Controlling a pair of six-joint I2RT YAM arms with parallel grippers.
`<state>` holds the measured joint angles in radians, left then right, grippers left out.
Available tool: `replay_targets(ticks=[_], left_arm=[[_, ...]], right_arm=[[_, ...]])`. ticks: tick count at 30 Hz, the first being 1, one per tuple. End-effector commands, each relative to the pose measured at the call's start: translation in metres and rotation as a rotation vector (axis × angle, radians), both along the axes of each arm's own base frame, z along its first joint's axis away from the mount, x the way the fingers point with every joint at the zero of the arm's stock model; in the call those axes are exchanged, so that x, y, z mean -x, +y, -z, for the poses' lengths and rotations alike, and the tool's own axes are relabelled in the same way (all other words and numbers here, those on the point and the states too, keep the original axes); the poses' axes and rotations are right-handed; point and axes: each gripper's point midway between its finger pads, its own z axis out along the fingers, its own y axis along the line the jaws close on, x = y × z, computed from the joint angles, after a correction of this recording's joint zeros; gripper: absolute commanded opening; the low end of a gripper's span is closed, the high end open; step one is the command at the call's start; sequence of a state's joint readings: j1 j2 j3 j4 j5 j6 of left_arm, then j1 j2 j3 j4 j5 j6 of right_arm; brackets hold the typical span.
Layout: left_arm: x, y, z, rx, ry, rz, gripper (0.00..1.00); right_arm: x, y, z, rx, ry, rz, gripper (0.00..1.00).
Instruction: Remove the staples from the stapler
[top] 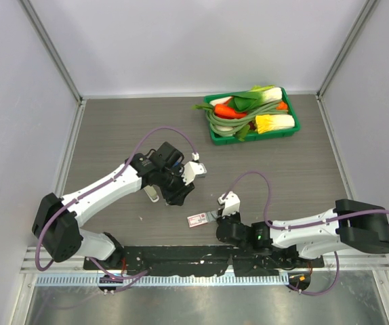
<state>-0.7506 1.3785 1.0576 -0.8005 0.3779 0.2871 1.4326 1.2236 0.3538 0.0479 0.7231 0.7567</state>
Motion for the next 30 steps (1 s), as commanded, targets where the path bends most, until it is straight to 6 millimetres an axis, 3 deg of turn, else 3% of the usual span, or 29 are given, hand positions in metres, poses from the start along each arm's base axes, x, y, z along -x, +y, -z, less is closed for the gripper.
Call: replay_targets(ticks=[1,5,30], left_arm=[[-0.002,-0.005,-0.002,0.023,-0.001,-0.002,0.4],[-0.003,-0.006,-0.003,0.026,0.0,-0.004,0.4],[-0.001,-0.002,-0.001,0.021,-0.005,-0.003,0.4]], right_arm=[[-0.003,0.017,-0.024,-0.081,-0.027,-0.008,0.01],[-0.005,0.016,-0.033,-0.107,-0.042,-0.002,0.01],[0.003,0.002,-0.021,-0.082,-0.005,-0.023,0.01]])
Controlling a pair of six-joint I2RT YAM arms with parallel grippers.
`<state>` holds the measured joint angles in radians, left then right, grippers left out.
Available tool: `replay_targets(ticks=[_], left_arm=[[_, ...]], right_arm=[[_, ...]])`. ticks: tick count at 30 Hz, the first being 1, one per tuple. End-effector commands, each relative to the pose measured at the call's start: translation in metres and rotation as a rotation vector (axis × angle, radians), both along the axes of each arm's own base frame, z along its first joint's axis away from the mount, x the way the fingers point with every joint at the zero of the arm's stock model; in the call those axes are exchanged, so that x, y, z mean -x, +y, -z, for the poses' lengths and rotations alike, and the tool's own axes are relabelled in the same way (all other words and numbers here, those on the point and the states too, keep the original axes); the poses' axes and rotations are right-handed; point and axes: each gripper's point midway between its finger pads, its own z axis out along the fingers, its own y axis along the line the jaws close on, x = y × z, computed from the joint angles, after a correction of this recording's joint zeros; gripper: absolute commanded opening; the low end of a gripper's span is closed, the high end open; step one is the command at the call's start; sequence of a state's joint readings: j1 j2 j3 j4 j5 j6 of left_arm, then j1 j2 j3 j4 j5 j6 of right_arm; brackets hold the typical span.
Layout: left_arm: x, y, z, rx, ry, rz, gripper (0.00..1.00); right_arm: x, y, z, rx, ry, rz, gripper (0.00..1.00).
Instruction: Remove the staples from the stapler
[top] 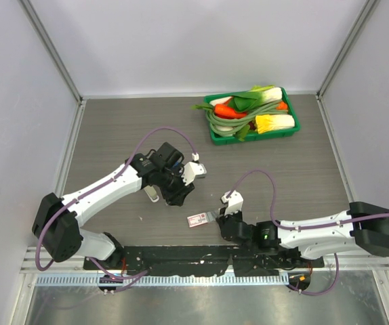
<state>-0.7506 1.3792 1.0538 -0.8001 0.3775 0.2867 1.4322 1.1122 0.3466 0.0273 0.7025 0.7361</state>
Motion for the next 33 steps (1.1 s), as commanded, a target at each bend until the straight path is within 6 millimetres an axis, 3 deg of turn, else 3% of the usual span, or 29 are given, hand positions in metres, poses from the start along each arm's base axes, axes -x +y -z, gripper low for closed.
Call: replay_targets(ticks=[1,8,33], left_arm=[[-0.001,-0.003,-0.002,0.024,-0.009,-0.001,0.4],[-0.001,-0.003,0.0,0.017,-0.004,0.0,0.4],[-0.001,-0.001,0.001,0.011,-0.014,0.01,0.4]], right_arm=[[0.001,-0.002,0.0,-0.008,0.003,-0.003,0.01],[0.0,-0.004,0.001,-0.002,-0.002,-0.002,0.01],[-0.014,0.018,0.004,0.001,-0.002,-0.036,0.01]])
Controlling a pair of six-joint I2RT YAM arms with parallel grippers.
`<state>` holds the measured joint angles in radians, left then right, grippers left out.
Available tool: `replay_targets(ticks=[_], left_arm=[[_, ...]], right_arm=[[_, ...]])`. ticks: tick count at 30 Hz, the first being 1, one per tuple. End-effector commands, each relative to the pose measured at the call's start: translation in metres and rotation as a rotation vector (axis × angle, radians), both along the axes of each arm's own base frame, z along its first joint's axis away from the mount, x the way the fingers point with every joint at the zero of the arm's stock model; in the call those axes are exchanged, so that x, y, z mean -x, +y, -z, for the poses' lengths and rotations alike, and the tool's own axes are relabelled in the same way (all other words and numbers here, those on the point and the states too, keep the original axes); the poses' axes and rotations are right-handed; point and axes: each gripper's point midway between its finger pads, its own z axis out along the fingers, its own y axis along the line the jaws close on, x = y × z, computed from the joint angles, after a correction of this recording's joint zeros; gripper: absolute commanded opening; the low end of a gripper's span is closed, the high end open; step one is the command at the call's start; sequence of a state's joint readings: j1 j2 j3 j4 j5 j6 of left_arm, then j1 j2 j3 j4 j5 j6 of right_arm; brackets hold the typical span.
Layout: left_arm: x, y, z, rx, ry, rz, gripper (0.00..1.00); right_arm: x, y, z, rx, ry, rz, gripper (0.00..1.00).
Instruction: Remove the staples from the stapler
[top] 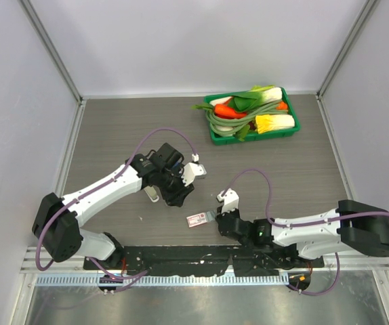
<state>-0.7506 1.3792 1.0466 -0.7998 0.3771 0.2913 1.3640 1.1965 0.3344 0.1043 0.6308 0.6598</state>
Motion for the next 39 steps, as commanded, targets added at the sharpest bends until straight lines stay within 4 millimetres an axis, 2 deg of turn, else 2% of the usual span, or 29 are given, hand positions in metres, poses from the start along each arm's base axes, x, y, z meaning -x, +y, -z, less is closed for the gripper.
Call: replay_targets(ticks=[1,14,17,20,23,27,31,39], left_arm=[[-0.002,-0.001,-0.001,0.014,-0.019,0.006,0.4],[0.0,0.0,0.002,0.018,-0.017,0.01,0.4],[-0.001,0.001,0.012,0.005,-0.023,0.015,0.4],[-0.003,0.007,0.031,-0.036,-0.027,0.022,0.4],[-0.002,0.008,0.043,-0.068,0.001,0.027,0.4],[-0.005,0.004,0.04,-0.051,-0.005,0.029,0.4],[-0.008,-0.001,0.037,-0.025,-0.019,0.026,0.4],[-0.01,-0.007,0.048,-0.015,-0.009,0.028,0.4]], right_arm=[[-0.005,0.021,-0.016,-0.066,-0.018,-0.01,0.01],[-0.011,0.04,-0.028,-0.085,-0.035,-0.045,0.01],[-0.01,0.042,-0.03,-0.098,-0.032,-0.051,0.01],[-0.013,0.037,-0.034,-0.111,-0.039,-0.034,0.01],[-0.017,0.031,-0.035,-0.123,-0.031,-0.015,0.01],[-0.023,0.015,-0.037,-0.143,-0.029,0.031,0.01],[-0.029,0.002,-0.028,-0.118,-0.018,0.059,0.01],[-0.03,0.009,-0.018,-0.087,0.01,0.043,0.01]])
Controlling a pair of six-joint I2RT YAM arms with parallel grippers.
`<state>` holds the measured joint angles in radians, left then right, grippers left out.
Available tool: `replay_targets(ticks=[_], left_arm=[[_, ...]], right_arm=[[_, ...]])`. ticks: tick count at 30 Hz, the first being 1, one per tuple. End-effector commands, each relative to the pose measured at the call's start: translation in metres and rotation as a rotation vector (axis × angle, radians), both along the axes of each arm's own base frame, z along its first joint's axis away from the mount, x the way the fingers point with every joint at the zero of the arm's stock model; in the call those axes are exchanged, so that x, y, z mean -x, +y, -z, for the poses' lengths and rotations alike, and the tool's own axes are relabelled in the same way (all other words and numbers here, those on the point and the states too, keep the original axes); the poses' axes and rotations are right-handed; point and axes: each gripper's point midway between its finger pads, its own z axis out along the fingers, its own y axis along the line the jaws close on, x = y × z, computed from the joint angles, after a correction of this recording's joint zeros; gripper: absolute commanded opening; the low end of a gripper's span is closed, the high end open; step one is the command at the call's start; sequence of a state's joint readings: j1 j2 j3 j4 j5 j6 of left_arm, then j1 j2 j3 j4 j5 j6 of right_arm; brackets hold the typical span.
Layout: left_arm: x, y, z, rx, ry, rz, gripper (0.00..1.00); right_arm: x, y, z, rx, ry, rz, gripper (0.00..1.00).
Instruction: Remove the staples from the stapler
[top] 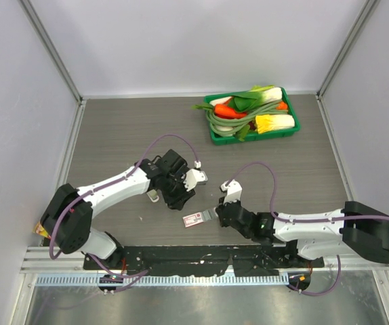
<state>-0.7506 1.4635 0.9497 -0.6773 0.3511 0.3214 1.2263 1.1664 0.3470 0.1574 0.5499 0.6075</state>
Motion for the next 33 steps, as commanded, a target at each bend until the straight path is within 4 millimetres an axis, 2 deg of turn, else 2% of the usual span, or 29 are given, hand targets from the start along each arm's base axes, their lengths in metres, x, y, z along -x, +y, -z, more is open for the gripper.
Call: replay_targets(ticks=[1,11,33], left_arm=[[-0.005,-0.01,0.004,0.039,-0.016,0.015,0.4],[0.016,-0.001,0.025,0.002,-0.002,0.107,0.4],[0.011,-0.003,0.043,-0.013,-0.054,0.092,0.4]], right_arm=[[-0.001,0.009,-0.001,-0.019,0.01,-0.008,0.01],[0.0,0.013,0.006,-0.014,0.026,-0.017,0.01],[-0.001,0.029,0.002,-0.018,0.034,-0.039,0.01]])
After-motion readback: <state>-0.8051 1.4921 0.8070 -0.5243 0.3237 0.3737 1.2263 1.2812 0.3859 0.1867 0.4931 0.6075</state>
